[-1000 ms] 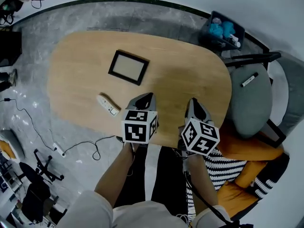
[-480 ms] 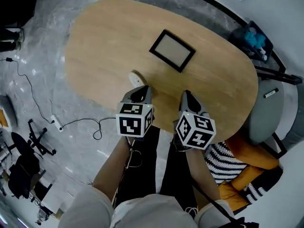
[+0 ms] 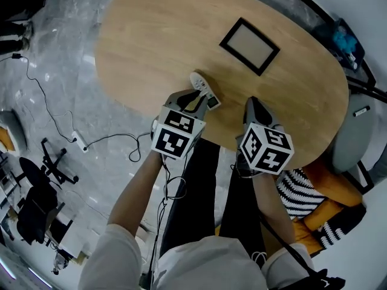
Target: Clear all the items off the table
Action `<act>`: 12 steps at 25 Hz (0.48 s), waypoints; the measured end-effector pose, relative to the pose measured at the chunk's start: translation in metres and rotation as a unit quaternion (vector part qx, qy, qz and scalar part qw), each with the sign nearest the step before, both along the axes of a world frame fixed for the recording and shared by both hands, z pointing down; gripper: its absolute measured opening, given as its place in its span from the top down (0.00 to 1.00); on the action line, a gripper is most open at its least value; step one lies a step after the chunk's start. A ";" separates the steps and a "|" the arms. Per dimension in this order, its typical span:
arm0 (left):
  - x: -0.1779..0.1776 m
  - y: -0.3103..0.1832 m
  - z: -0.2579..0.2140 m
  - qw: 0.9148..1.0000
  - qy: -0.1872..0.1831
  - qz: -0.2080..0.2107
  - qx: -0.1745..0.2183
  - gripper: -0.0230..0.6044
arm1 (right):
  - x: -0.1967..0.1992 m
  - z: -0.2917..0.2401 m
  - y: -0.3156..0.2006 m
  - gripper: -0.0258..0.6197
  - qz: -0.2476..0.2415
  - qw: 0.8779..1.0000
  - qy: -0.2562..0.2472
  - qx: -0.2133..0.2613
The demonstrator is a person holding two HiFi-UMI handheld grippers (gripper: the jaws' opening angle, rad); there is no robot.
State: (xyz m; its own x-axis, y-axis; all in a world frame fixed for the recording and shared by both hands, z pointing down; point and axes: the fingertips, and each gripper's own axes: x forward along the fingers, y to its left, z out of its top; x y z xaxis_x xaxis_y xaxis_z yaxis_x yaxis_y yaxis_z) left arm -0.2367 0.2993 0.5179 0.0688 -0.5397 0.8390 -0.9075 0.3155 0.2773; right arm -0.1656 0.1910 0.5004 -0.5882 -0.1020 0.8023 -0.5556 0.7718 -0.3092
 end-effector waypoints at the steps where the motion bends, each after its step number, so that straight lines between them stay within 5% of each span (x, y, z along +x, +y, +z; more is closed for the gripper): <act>1: 0.003 -0.001 0.003 1.000 0.005 0.026 0.002 0.79 | 0.001 0.001 -0.001 0.92 0.001 1.000 0.001 0.001; 4: 0.010 -0.002 0.008 0.992 -0.008 0.126 0.007 0.66 | 0.006 0.004 -0.002 0.92 0.007 1.000 0.007 0.000; 6: 0.011 -0.003 0.010 0.974 -0.042 0.221 0.007 0.59 | 0.008 0.006 -0.002 0.92 0.011 1.000 0.010 -0.001; 9: 0.011 -0.003 0.016 0.927 -0.084 0.365 -0.002 0.54 | 0.009 0.010 -0.002 0.92 0.017 1.000 0.014 -0.005; 12: 0.013 -0.006 0.024 0.883 -0.110 0.457 -0.011 0.53 | 0.012 0.013 -0.003 0.92 0.024 1.000 0.018 -0.009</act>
State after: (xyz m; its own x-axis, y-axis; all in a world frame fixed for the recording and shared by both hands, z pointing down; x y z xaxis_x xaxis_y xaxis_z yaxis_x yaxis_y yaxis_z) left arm -0.2240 0.2930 0.5414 0.3013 -0.3263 0.8960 -0.8171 -0.5728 0.0662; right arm -0.1537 0.1879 0.5137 -0.5544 -0.1144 0.8243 -0.6024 0.7385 -0.3027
